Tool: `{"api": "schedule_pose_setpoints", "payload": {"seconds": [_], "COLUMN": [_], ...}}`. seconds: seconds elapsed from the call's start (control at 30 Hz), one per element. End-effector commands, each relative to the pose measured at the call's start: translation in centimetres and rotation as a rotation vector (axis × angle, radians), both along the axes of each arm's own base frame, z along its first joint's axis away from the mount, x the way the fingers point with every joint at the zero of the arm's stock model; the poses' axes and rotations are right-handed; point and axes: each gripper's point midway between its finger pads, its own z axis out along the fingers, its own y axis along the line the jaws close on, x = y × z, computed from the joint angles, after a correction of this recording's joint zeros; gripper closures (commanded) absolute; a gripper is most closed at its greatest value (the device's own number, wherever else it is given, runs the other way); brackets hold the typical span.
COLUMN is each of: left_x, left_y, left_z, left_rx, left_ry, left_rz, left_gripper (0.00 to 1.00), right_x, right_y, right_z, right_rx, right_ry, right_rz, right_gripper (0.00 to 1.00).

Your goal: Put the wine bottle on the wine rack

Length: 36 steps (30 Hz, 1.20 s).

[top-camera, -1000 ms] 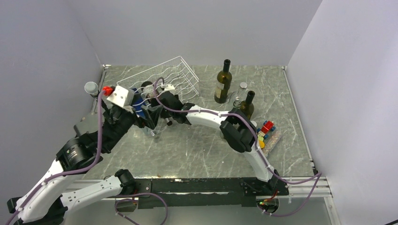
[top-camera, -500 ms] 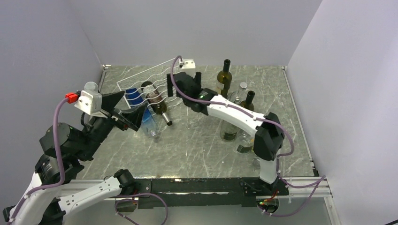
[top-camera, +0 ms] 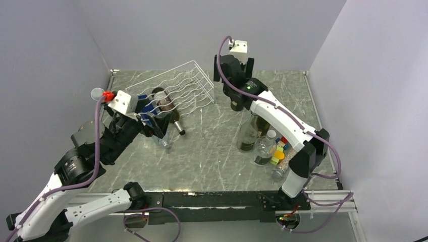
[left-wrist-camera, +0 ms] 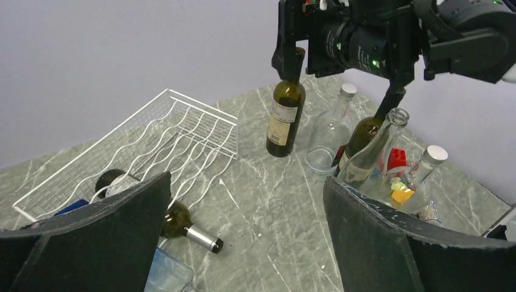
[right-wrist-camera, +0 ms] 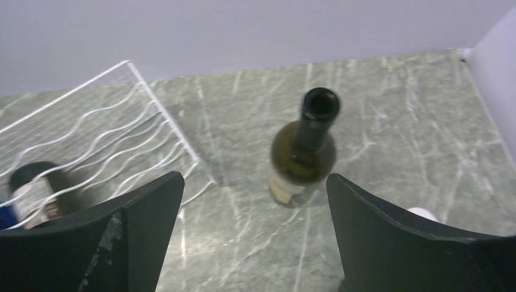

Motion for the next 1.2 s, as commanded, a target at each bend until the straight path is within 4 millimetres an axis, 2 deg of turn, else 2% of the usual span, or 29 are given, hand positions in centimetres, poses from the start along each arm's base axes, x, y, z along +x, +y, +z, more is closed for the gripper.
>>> {"api": "schedule_pose_setpoints", "payload": {"seconds": [0.0, 0.13, 0.3, 0.47, 0.6, 0.9, 0.97, 1.17], "left_x": [-0.6, -1.0, -0.8, -0.3, 0.1, 0.7, 0.9, 1.2], "left_y": [-0.4, -0.5, -0.3, -0.4, 0.0, 0.6, 0.7, 0.6], "left_z": [0.4, 0.1, 0.3, -0.5, -0.7, -0.8, -1.0, -1.8], "left_rx": [-0.037, -0.025, -0.021, 0.01, 0.01, 0.009, 0.014, 0.021], "left_ry": [-0.006, -0.019, -0.027, -0.006, -0.004, 0.014, 0.025, 0.04], "left_rz": [-0.041, -0.063, -0.046, -0.032, 0.004, 0.056, 0.074, 0.087], "left_gripper": [0.01, 0.01, 0.01, 0.01, 0.01, 0.01, 0.01, 0.01], "right_x": [0.9, 2.4, 4.1, 5.8, 7.1, 8.5, 8.5, 8.0], "right_y": [-3.6, -4.4, -5.1, -6.8, -7.9, -7.0, -6.8, -6.4], "right_z": [0.3, -0.7, -2.4, -3.8, -4.6, -6.0, -6.1, -5.2], "right_rx": [-0.075, -0.112, -0.142, -0.136, -0.133, -0.126, -0.11, -0.083], "right_ry": [0.012, 0.041, 0.071, 0.082, 0.07, 0.051, 0.052, 0.045], "right_rz": [-0.109, -0.123, -0.166, -0.217, -0.241, -0.18, -0.167, -0.132], "right_gripper": [0.09, 0.15, 0.18, 0.21, 0.33, 0.51, 0.58, 0.94]}}
